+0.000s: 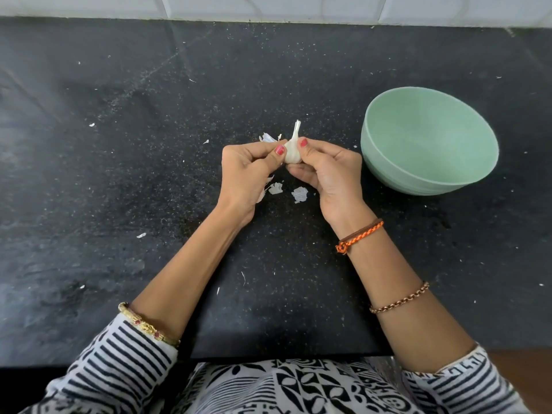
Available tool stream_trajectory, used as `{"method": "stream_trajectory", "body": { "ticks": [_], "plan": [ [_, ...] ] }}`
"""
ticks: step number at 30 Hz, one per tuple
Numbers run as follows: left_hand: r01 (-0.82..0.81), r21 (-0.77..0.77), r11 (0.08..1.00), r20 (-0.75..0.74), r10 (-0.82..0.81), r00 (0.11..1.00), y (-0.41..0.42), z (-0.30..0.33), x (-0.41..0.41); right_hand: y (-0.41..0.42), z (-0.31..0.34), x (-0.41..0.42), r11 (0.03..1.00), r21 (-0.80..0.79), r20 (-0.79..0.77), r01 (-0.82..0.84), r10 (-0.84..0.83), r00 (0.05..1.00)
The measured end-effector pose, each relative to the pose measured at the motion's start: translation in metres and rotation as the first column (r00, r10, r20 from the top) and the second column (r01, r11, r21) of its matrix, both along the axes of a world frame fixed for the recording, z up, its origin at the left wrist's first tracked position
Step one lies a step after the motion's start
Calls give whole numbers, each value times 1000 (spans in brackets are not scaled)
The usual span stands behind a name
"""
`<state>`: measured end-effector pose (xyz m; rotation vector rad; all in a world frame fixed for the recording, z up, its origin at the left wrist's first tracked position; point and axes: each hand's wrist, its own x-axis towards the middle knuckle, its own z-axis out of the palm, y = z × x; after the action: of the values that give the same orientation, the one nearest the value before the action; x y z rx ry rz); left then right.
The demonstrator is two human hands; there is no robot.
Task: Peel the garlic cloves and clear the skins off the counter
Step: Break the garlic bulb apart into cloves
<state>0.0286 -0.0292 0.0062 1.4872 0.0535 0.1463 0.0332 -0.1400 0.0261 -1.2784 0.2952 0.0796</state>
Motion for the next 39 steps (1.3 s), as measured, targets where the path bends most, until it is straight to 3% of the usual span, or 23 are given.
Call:
{"method": "stream_trajectory", "body": {
  "ticks": [9, 21, 27, 34, 39],
  "plan": [
    [-78, -49, 996, -24, 77, 997, -2, 0, -1, 4, -1, -4, 1000, -14, 72, 18, -17, 997],
    [-129, 33, 991, -10, 129, 992, -5, -2, -3, 9, -3, -5, 999, -14, 63, 43, -42, 997],
    [-229, -21, 973, -45, 228, 973, -6, -4, -1, 11, -1, -7, 1000, 7, 53, 25, -26, 998],
    [-157, -82, 984, -88, 150, 985, 1, 8, 2, 5, 3, -2, 993, 110, -18, -42, 44, 999],
    [-43, 9, 999, -29, 43, 999, 7, 8, 1, 4, 2, -1, 994, 88, -8, -71, 72, 997]
  ]
}}
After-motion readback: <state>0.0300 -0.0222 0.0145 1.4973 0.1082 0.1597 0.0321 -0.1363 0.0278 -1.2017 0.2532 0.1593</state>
